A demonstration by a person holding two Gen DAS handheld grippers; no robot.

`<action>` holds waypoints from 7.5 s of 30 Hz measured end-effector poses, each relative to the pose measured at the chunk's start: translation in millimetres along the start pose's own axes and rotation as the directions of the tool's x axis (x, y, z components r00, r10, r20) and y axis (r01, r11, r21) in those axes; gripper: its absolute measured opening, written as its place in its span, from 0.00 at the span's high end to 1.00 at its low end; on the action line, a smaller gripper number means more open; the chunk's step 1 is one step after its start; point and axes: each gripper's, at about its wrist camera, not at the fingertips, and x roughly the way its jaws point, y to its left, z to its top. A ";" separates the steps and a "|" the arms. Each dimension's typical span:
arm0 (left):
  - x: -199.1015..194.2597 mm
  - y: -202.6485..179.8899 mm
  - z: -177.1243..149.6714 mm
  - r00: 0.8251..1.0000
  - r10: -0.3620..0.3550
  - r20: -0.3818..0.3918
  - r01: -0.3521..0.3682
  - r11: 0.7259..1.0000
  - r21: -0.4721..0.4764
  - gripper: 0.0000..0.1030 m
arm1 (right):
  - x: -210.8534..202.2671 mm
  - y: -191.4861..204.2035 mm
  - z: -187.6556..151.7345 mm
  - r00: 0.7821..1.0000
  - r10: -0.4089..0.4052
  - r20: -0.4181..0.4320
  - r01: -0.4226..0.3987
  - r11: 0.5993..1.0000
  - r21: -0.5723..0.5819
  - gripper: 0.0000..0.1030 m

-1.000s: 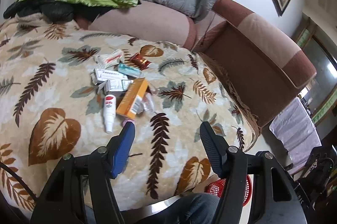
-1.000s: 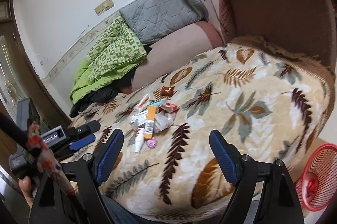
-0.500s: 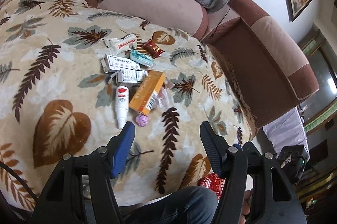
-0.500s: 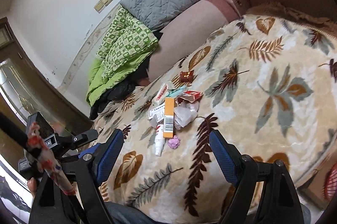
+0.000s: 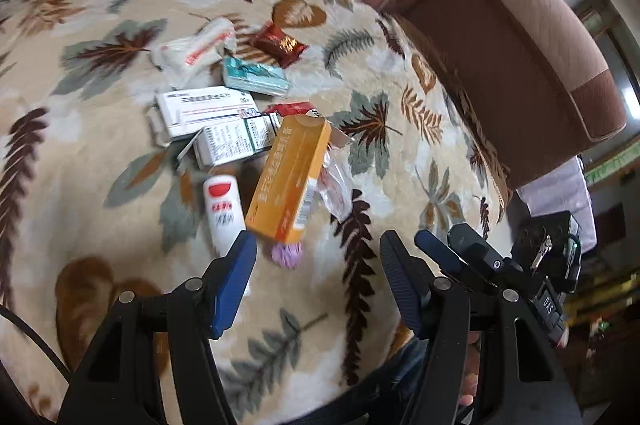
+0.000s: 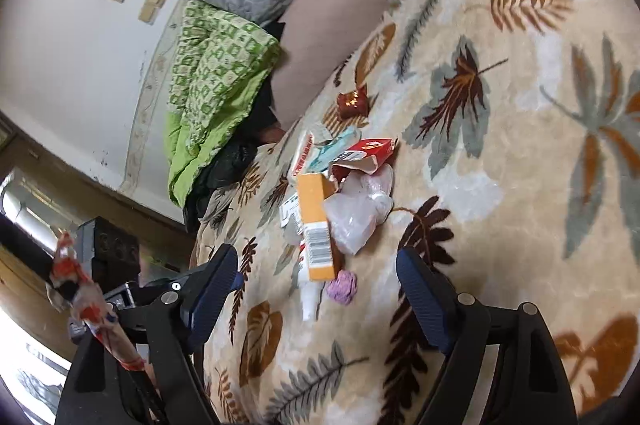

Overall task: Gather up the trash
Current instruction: 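Grasp the clear plastic bag with the right tool while the left tool grasps the orange box, then carry the plastic bag and orange box toward the red mesh basket, then open both tools over the red mesh basket to drop the items, then move both empty tools back over the remaining trash on the blanket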

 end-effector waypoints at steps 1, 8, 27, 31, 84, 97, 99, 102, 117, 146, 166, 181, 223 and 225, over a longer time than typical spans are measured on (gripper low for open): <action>7.5 2.3 4.2 1.000 -0.009 -0.013 0.009 1.000 0.003 0.39 | 4.7 -2.5 3.0 1.000 0.001 -0.006 0.000 1.000 0.010 0.16; 51.2 20.2 32.1 0.999 -0.011 -0.037 0.010 1.000 -0.018 0.39 | 58.4 -28.5 21.0 0.997 0.006 -0.073 0.000 0.996 0.088 0.28; 71.6 39.4 44.3 0.987 -0.146 -0.065 0.135 0.979 -0.150 0.51 | 72.8 -40.2 11.3 0.993 0.070 -0.095 -0.062 0.994 0.093 0.71; 38.6 9.9 33.3 0.997 -0.073 -0.032 0.071 0.994 -0.078 0.51 | 32.7 -24.2 3.9 0.998 0.035 -0.046 -0.034 0.999 0.014 0.71; -112.0 -266.7 -207.7 0.971 -0.110 0.214 0.042 0.954 0.298 0.51 | -352.5 36.3 -135.5 0.870 -0.093 0.484 0.216 0.955 -0.205 0.71; -98.3 -291.4 -209.1 0.976 -0.122 0.182 0.053 0.937 0.346 0.51 | -381.9 24.2 -135.7 0.826 -0.151 0.543 0.273 0.950 -0.151 0.71; -94.7 -296.6 -208.7 0.977 -0.126 0.175 0.056 0.933 0.355 0.51 | -387.3 19.8 -135.0 0.818 -0.164 0.552 0.281 0.950 -0.136 0.71; -86.6 -305.7 -208.0 0.979 -0.134 0.154 0.069 0.926 0.371 0.51 | -393.8 12.7 -133.3 0.806 -0.186 0.561 0.294 0.950 -0.108 0.70; -31.3 -376.7 -204.7 0.980 -0.197 0.036 0.155 0.860 0.487 0.51 | -435.2 -30.4 -126.0 0.723 -0.307 0.619 0.363 0.931 0.038 0.69; 135.1 -431.4 -198.1 0.963 -0.147 -0.226 0.239 0.853 0.464 0.51 | -449.1 -144.4 -118.8 0.694 -0.488 0.530 0.394 0.873 0.288 0.69; 241.6 -446.0 -198.7 0.930 -0.091 -0.356 0.251 0.865 0.434 0.44 | -450.5 -192.5 -119.1 0.691 -0.548 0.471 0.397 0.832 0.387 0.48; 126.2 -384.3 -168.4 0.972 -0.179 -0.149 0.225 0.887 0.404 0.38 | -434.4 -130.8 -104.5 0.717 -0.444 0.537 0.388 0.895 0.221 0.30; -95.8 -83.6 -139.9 0.882 0.119 0.456 -0.073 0.990 -0.119 0.36 | -199.1 83.7 -86.4 0.946 -0.131 0.297 0.214 0.940 -0.266 0.10; -85.1 -73.6 -137.6 0.886 0.158 0.436 -0.104 0.984 -0.144 0.36 | -195.4 80.3 -85.1 0.949 -0.130 0.288 0.207 0.944 -0.256 0.10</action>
